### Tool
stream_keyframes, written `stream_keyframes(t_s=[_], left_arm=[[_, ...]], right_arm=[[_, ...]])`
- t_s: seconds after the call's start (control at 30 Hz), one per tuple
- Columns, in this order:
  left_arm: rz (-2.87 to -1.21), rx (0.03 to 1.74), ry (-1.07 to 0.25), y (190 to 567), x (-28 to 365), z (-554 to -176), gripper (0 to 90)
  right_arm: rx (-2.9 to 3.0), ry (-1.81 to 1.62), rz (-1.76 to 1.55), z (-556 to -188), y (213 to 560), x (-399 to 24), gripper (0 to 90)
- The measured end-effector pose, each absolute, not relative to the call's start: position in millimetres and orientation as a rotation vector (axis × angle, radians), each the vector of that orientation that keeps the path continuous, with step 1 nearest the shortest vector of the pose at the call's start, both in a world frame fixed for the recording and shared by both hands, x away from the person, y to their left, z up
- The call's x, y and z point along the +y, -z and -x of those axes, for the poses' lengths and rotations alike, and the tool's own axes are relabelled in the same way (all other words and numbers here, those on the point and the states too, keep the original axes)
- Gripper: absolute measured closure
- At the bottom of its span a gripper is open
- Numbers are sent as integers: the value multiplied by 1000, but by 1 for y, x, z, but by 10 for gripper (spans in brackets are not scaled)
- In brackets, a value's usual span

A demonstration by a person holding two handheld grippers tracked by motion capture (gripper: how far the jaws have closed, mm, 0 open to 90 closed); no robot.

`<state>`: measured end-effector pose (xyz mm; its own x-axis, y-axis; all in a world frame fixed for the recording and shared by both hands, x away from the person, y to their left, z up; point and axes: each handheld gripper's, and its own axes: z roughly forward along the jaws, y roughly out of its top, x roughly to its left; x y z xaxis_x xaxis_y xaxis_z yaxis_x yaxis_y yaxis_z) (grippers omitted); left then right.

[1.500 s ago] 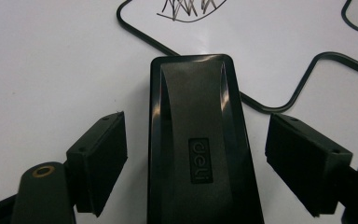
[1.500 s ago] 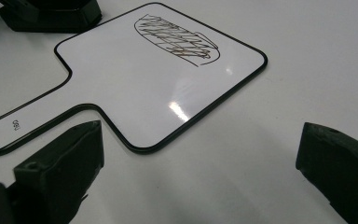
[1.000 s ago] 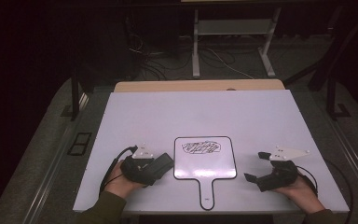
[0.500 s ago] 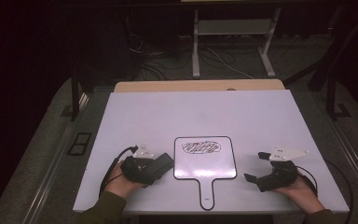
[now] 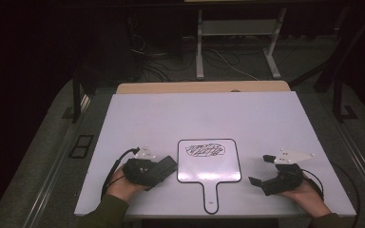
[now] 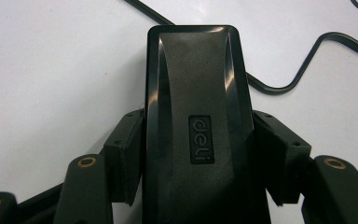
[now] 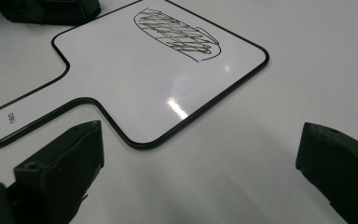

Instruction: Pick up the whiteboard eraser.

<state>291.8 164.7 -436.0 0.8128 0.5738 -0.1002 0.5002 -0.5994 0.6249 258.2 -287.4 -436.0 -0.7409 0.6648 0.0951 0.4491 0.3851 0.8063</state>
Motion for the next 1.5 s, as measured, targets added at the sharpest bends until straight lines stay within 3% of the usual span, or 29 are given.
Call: stream_keyframes(t_s=[0.6,1.5], left_arm=[[-2321,826,-86,432,164,-294,390],[-2285,793,-109,419,163,-296,390]], right_arm=[[2404,-1275,-982,-258,436,-287,0],[2392,-1287,-986,-258,436,-288,0]])
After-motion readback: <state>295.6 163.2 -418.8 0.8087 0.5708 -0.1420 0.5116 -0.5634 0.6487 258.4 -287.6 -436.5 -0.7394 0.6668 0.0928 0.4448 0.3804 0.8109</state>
